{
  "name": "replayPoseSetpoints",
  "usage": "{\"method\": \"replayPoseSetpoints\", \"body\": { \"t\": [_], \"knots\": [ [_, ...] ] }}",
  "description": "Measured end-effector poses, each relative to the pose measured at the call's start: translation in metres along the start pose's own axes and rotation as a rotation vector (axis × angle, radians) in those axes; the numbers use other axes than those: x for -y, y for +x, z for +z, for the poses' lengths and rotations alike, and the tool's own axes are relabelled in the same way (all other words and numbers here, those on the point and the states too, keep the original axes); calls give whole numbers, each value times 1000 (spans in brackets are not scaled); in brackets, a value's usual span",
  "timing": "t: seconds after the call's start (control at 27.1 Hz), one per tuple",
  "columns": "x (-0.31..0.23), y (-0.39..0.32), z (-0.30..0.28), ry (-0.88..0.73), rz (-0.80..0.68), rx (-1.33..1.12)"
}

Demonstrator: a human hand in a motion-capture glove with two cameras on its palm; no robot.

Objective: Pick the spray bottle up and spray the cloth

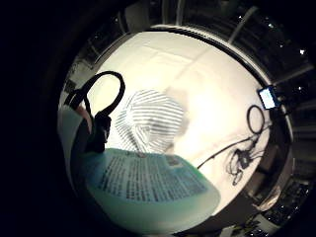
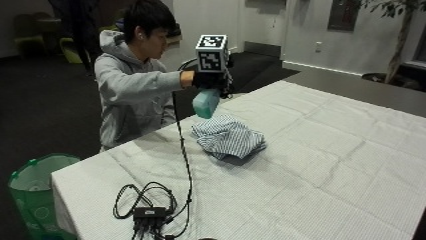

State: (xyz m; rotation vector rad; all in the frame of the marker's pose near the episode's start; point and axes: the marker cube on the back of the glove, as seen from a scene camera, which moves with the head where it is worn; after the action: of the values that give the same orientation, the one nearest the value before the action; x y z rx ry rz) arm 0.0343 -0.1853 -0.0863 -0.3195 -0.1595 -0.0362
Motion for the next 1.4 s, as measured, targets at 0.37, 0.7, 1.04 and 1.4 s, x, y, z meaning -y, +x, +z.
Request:
{"method": "replayPoseSetpoints", "body": {
  "t": [0.37, 0.7, 1.04, 1.4],
  "knots": [
    [0, -14, 47, -157, 39, -307],
    [6, -16, 85, -217, 25, -316],
    [7, -38, 51, -221, -63, -434],
    [11, -36, 92, -293, -4, -474]
  ]
}}
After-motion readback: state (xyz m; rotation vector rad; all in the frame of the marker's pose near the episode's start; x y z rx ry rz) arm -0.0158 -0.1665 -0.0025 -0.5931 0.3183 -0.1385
